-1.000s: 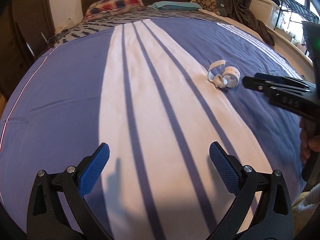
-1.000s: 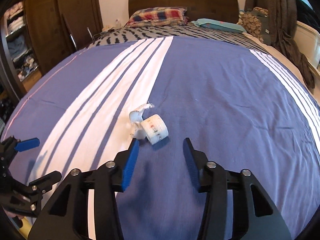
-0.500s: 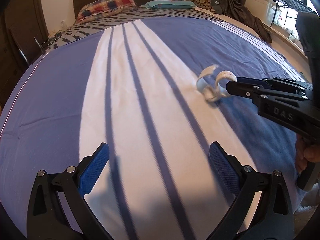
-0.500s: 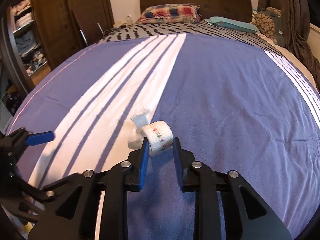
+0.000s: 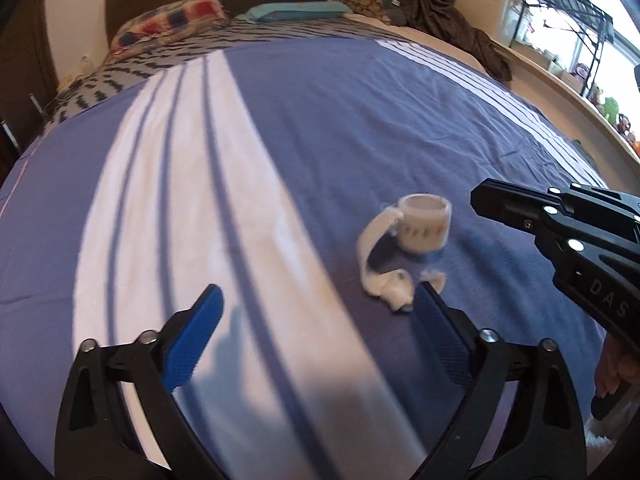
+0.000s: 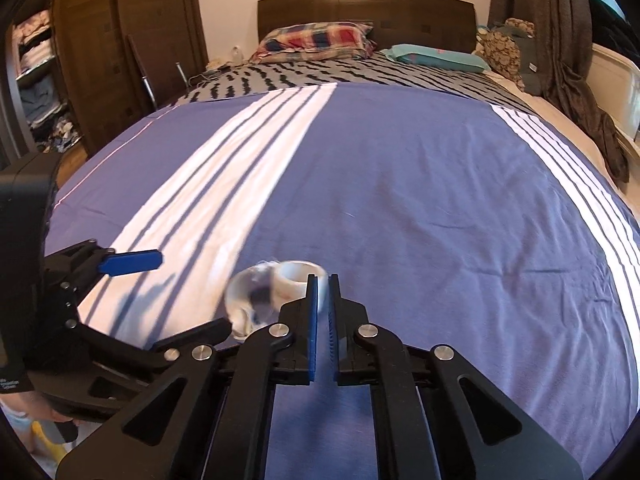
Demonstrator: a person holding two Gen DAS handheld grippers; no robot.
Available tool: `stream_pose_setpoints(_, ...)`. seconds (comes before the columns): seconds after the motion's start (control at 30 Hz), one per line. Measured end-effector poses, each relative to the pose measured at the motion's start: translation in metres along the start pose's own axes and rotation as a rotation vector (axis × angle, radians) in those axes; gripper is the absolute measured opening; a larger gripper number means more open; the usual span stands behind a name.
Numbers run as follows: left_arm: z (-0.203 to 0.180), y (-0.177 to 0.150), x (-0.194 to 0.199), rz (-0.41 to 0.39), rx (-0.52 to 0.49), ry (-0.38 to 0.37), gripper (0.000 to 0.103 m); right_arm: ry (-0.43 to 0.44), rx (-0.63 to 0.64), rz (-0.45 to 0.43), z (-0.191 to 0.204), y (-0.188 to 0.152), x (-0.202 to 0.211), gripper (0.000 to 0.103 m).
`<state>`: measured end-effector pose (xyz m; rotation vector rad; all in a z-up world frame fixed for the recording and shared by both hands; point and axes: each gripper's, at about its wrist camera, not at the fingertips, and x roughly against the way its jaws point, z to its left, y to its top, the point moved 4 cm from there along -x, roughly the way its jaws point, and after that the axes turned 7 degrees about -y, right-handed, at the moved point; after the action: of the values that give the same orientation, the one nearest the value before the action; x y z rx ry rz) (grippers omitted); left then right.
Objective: Collect trash
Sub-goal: 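Close the right tool on the small white mug while left tool grasps the white cloth, then carry the mug and cloth down over the black bin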
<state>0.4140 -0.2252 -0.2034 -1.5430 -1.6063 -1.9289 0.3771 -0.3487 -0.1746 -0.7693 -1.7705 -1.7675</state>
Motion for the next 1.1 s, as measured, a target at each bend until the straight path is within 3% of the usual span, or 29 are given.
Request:
stream_pose_setpoints(0.07,-0.005,0.005,-0.007,-0.001,0.004,-0.023,0.087,-0.003,-0.011,0.007,-0.009,-0.003,-0.001,0.005)
stream_pose_setpoints(0.23,-0.014,0.012,-0.018,0.014,0.011,-0.126,0.044,0.037,-0.062,0.035,-0.021,-0.007,-0.009,0.006)
stream_pose_setpoints(0.33,-0.022,0.012,-0.021,0.020,-0.009,-0.161,0.030,0.041,-0.069,0.036,-0.023,-0.006,-0.011,0.006)
stream_pose_setpoints(0.6,-0.021,0.006,-0.012,-0.015,-0.046,-0.132,0.025,0.058,-0.052,0.039,-0.013,-0.003,-0.017,0.009)
stream_pose_setpoints(0.67,-0.017,0.005,-0.006,-0.023,-0.048,-0.121,0.025,0.072,-0.055,0.041,-0.010,-0.003,-0.018,0.021)
stream_pose_setpoints(0.7,-0.015,0.005,-0.003,-0.027,-0.051,-0.112,0.025,0.082,-0.057,0.039,-0.007,-0.003,-0.017,0.035)
stream_pose_setpoints(0.73,-0.013,0.004,-0.001,-0.030,-0.056,-0.096,0.025,0.084,-0.056,0.036,-0.005,-0.002,-0.017,0.039)
stream_pose_setpoints(0.97,0.008,-0.003,0.016,-0.049,-0.043,-0.056,0.024,0.077,-0.021,0.065,0.014,0.001,-0.031,0.039)
stream_pose_setpoints(1.1,0.023,-0.008,0.028,-0.058,-0.026,-0.042,0.024,0.056,0.006,0.084,0.024,-0.002,-0.041,0.045)
